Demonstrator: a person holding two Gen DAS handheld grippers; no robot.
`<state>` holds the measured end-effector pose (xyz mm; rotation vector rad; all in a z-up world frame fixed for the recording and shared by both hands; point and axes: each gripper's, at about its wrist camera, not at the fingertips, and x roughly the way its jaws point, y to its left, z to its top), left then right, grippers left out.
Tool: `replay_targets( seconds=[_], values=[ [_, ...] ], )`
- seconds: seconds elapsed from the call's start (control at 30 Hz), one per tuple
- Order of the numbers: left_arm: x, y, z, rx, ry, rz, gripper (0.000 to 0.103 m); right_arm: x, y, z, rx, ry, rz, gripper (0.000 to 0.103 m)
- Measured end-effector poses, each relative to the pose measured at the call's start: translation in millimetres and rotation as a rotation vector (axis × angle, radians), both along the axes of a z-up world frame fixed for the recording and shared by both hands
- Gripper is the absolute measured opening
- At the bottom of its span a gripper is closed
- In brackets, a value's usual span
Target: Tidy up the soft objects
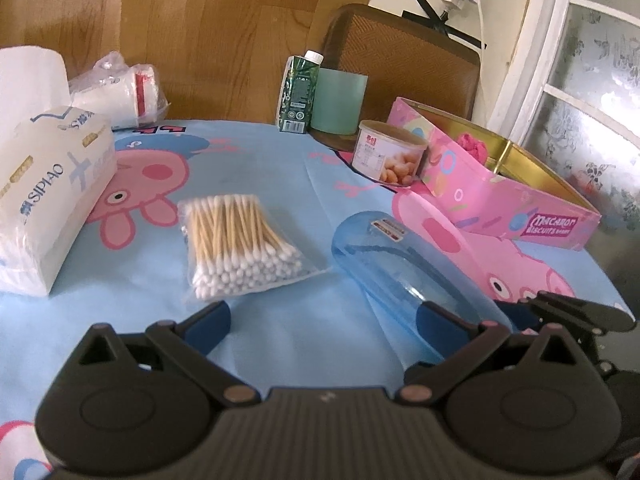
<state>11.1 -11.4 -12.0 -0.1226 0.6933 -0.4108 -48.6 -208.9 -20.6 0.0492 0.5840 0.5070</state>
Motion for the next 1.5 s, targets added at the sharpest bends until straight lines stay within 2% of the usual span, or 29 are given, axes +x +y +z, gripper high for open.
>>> replay_targets(
  seconds=[0.23, 0.53, 0.73, 0.93, 1.1, 1.2, 1.23, 1.3, 1.33, 1.43, 1.5],
  values=[
    [-1, 1, 0, -0.005, -0.002, -0.004, 0.103, 0, 0, 0, -0.006, -0.003, -0.001, 0.081],
    [-1, 1, 0, -0.007, -0.002, -0.006, 0.103, 0, -5, 0, 0.004, -0.006, -0.062, 0.08],
    [-1, 3, 1, -0.021, 0.004, -0.003, 0.103, -4, 4, 0, -0.043, -0.028, -0.029, 0.059],
    [4, 11, 3, -0.113, 0.058, -0.02, 0.103, -4, 5, -2, -0.052, -0.032, -0.012, 0.059],
    [15, 18, 5, -0.261, 0.154, -0.05, 0.103, -1, 3, -1, -0.037, -0.024, -0.011, 0.061],
    [23, 13, 5, -0.281, 0.18, -0.044, 0.102, 1, 6, -1, -0.048, -0.022, 0.003, 0.065],
    [25, 8, 5, -0.275, 0.183, -0.041, 0.101, 1, 8, -1, -0.055, -0.024, 0.009, 0.062],
    [28, -4, 6, -0.257, 0.194, -0.056, 0.091, -1, 10, -1, -0.062, -0.03, 0.025, 0.059],
    [29, -10, 7, -0.25, 0.201, -0.075, 0.079, -3, 10, -1, -0.063, -0.035, 0.032, 0.058],
    [28, -32, 13, -0.178, 0.191, -0.077, 0.075, -9, 6, 0, -0.05, -0.064, 0.017, 0.058],
    [29, -41, 21, -0.17, 0.177, -0.095, 0.073, -11, -3, 2, -0.023, -0.079, -0.013, 0.058]
  ],
)
